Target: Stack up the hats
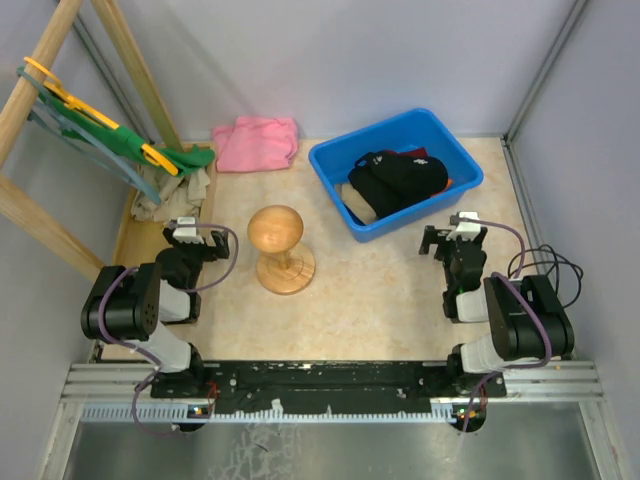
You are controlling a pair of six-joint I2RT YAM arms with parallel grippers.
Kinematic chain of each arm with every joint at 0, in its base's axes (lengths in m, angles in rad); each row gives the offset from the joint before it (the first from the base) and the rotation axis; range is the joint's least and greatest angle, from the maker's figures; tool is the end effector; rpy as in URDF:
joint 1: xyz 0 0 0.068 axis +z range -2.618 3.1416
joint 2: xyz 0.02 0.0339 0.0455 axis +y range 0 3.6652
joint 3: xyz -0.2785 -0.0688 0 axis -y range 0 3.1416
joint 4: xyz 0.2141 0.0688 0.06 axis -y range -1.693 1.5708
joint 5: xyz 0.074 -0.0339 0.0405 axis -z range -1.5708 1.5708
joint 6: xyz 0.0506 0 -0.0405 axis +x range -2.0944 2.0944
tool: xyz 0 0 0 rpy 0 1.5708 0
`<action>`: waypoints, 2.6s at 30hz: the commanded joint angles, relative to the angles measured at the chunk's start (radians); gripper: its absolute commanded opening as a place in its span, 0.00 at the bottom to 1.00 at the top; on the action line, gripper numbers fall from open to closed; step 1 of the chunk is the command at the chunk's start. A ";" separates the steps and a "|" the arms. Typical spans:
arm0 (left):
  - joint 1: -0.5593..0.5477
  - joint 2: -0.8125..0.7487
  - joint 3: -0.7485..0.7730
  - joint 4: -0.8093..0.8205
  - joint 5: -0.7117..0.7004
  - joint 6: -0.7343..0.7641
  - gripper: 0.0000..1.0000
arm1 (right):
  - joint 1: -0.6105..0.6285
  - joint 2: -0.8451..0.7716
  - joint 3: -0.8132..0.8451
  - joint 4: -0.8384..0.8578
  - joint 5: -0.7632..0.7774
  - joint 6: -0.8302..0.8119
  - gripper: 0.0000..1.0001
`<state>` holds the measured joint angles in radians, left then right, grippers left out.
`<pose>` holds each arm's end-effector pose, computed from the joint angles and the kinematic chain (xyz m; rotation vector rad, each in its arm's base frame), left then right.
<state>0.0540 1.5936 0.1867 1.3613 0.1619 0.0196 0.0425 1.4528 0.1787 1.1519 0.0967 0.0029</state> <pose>0.2444 0.0050 0.1848 0.0972 1.6134 -0.0740 0.2306 0.0049 0.1877 0.0389 1.6922 -0.0478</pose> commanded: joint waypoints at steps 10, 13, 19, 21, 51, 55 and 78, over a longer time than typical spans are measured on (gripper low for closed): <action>-0.005 0.002 0.014 0.004 0.011 -0.003 0.99 | -0.006 -0.005 0.014 0.047 0.017 0.000 0.99; -0.009 0.001 0.020 -0.010 0.000 0.000 0.99 | -0.006 -0.006 0.022 0.032 0.012 0.002 0.99; -0.019 -0.116 0.034 -0.133 -0.034 0.005 0.99 | 0.069 -0.133 0.048 -0.118 0.077 -0.063 0.99; -0.035 -0.223 0.097 -0.342 -0.109 -0.014 0.99 | 0.121 -0.245 0.092 -0.290 0.059 -0.113 0.99; -0.053 -0.550 0.616 -1.437 0.140 -0.302 0.99 | 0.639 0.083 1.037 -1.364 0.108 -0.053 0.70; -0.052 -0.571 0.601 -1.427 0.171 -0.340 0.99 | 0.637 0.184 1.135 -1.362 0.156 -0.082 0.68; -0.059 -0.582 0.485 -1.357 0.316 -0.399 0.99 | 0.320 0.580 1.614 -1.587 0.004 0.148 0.00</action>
<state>0.0044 0.9970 0.6357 0.0067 0.4232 -0.3923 0.4728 1.9987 1.6474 -0.4210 0.1169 0.0448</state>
